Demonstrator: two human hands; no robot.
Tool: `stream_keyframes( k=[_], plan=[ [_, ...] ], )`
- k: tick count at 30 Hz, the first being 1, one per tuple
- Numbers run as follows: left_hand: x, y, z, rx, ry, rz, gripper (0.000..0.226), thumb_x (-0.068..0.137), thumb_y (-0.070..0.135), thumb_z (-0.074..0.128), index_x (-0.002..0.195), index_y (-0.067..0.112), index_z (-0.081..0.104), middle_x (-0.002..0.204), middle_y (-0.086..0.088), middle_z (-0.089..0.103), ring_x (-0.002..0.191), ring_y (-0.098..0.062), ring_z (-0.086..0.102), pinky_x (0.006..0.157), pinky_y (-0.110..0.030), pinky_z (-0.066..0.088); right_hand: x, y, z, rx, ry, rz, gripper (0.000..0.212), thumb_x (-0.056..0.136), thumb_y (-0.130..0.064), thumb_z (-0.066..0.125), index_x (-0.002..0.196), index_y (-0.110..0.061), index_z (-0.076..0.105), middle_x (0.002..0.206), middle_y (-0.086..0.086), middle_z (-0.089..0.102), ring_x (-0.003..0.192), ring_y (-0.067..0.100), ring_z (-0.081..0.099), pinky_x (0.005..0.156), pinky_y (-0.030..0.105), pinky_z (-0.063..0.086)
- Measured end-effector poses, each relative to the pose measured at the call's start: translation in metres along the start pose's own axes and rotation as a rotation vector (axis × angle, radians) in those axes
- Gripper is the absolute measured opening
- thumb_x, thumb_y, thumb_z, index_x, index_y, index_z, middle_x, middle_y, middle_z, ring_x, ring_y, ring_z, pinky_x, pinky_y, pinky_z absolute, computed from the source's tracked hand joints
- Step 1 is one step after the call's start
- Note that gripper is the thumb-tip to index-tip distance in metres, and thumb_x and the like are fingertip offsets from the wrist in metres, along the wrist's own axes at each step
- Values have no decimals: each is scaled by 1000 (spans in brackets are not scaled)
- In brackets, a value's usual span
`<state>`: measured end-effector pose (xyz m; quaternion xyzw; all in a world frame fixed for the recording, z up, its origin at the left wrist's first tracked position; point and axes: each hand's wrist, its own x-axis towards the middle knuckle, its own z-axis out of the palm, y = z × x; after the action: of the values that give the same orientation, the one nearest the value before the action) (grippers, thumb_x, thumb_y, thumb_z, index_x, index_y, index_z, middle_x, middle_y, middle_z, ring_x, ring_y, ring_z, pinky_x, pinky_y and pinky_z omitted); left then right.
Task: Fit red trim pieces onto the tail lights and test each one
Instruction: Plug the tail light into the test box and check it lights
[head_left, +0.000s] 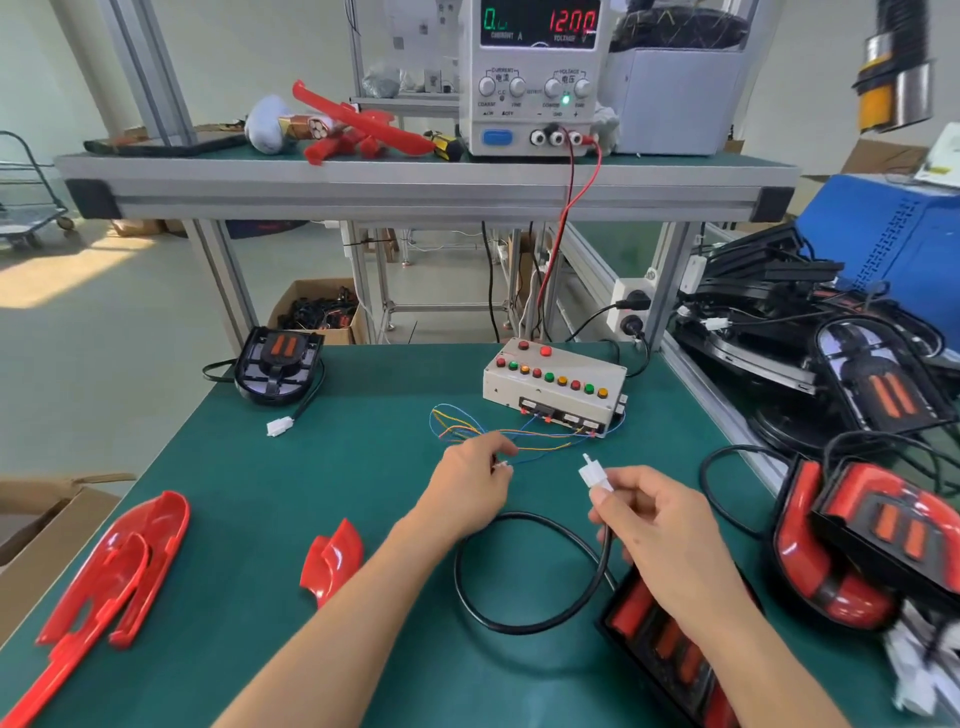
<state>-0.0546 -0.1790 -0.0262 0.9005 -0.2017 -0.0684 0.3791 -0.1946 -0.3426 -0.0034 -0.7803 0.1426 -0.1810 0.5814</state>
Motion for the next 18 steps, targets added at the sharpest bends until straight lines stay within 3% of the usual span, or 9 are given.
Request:
stream_keyframes(
  k=[2, 5, 10, 13, 16, 18],
  plan=[
    [3, 2, 4, 46, -44, -8, 37, 95, 12, 50, 128, 22, 63, 87, -1, 66, 92, -27, 62, 76, -28, 44, 0, 0, 1, -4, -10, 8, 9, 94, -17, 71, 94, -26, 74, 74, -1, 76, 60, 5, 68, 54, 11, 45],
    [13, 7, 14, 198, -123, -25, 55, 90, 10, 45, 143, 24, 50, 128, -17, 64, 113, -36, 61, 94, -38, 51, 0, -1, 3, -11, -12, 5, 9, 94, -16, 71, 94, -25, 74, 73, -1, 75, 57, 4, 66, 54, 11, 45],
    [31, 13, 30, 390, -74, -82, 46, 91, 15, 45, 137, 15, 45, 121, -20, 62, 108, -41, 62, 77, -39, 44, -2, -3, 2, -35, -30, -15, 10, 94, -16, 70, 95, -26, 73, 74, -3, 76, 60, 3, 66, 56, 11, 46],
    [41, 14, 33, 429, -105, -125, 37, 91, 16, 45, 128, 10, 52, 122, -19, 63, 110, -40, 61, 77, -37, 42, -1, 0, -1, -56, -34, -10, 9, 94, -18, 71, 95, -27, 74, 75, -4, 76, 60, 1, 65, 58, 11, 44],
    [44, 19, 28, 246, -102, -116, 32, 93, 17, 49, 121, 10, 61, 116, -15, 64, 104, -32, 63, 79, -32, 45, 3, 3, -3, -80, -9, 4, 6, 93, -22, 71, 92, -28, 74, 73, -5, 75, 61, 4, 64, 60, 13, 45],
    [40, 23, 23, -155, -73, -112, 22, 95, 16, 55, 113, 13, 65, 96, -9, 66, 75, -16, 64, 64, -23, 48, 7, 7, -4, -94, 30, 22, 5, 92, -24, 72, 90, -28, 73, 71, -6, 74, 61, 6, 63, 61, 16, 47]
  ],
)
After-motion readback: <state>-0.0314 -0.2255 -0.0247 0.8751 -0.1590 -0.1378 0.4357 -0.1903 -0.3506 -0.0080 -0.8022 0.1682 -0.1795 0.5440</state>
